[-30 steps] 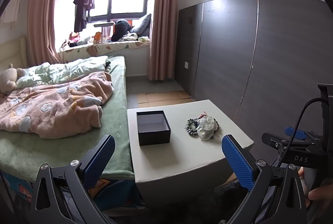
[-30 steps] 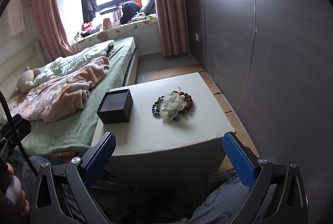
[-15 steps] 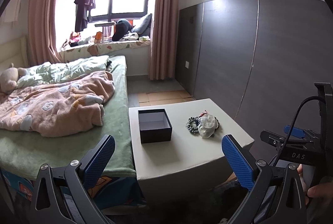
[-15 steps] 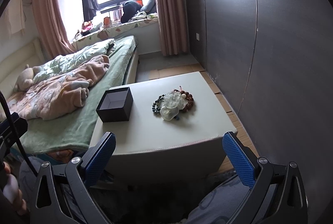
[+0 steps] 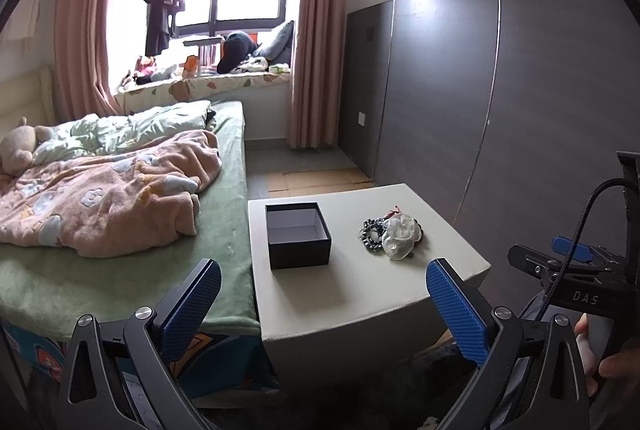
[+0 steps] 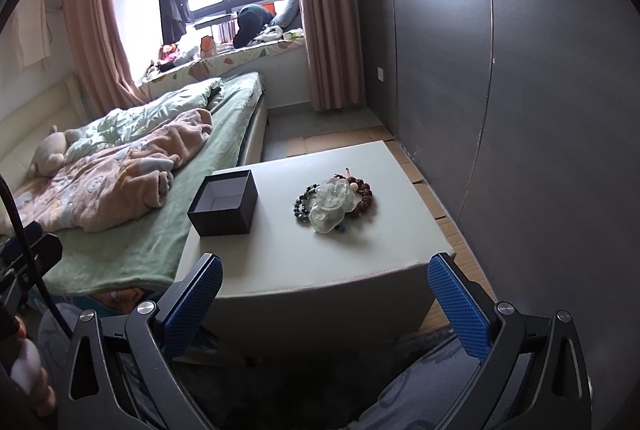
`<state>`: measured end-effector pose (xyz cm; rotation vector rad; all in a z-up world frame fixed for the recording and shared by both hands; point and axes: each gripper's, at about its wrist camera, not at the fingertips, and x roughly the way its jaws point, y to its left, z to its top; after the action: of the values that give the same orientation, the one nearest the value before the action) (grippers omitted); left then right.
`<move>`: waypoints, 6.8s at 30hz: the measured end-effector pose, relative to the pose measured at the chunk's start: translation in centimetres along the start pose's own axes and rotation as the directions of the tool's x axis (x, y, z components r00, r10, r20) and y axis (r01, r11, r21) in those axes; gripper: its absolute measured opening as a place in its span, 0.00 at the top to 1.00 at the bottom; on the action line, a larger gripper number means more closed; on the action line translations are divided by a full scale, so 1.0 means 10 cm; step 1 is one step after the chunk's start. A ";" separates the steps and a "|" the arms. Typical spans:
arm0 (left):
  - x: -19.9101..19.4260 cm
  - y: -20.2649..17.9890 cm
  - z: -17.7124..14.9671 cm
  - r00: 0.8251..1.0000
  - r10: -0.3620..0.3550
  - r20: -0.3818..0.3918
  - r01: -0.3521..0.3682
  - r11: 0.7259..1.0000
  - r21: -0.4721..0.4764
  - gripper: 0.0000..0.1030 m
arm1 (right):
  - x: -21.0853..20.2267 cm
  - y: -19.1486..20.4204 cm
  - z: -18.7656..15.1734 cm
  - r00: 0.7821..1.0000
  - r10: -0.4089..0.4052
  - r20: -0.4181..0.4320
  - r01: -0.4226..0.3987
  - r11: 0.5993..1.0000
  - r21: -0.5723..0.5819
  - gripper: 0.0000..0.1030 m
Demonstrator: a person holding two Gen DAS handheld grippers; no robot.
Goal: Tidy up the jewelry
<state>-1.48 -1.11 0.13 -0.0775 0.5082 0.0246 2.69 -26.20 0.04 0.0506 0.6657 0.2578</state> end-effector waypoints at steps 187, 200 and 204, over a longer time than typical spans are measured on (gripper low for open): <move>3.05 -0.11 0.88 0.889 -0.196 -0.413 0.169 0.980 -0.101 0.21 | 2.69 -0.85 0.96 0.872 0.429 -0.235 -0.297 0.846 0.443 0.27; 3.72 -0.49 0.57 0.793 -0.150 -0.591 0.200 0.980 0.021 0.48 | 2.86 -1.26 0.77 0.875 0.370 -0.313 -0.166 0.836 0.524 0.32; 3.89 -0.57 0.48 0.769 -0.128 -0.626 0.201 0.978 0.048 0.58 | 2.98 -1.29 0.72 0.865 0.367 -0.341 -0.132 0.824 0.552 0.40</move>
<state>35.05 -6.22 -14.29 -0.0166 1.1693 -0.2124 32.46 -30.94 -13.98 0.6211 1.1707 0.3509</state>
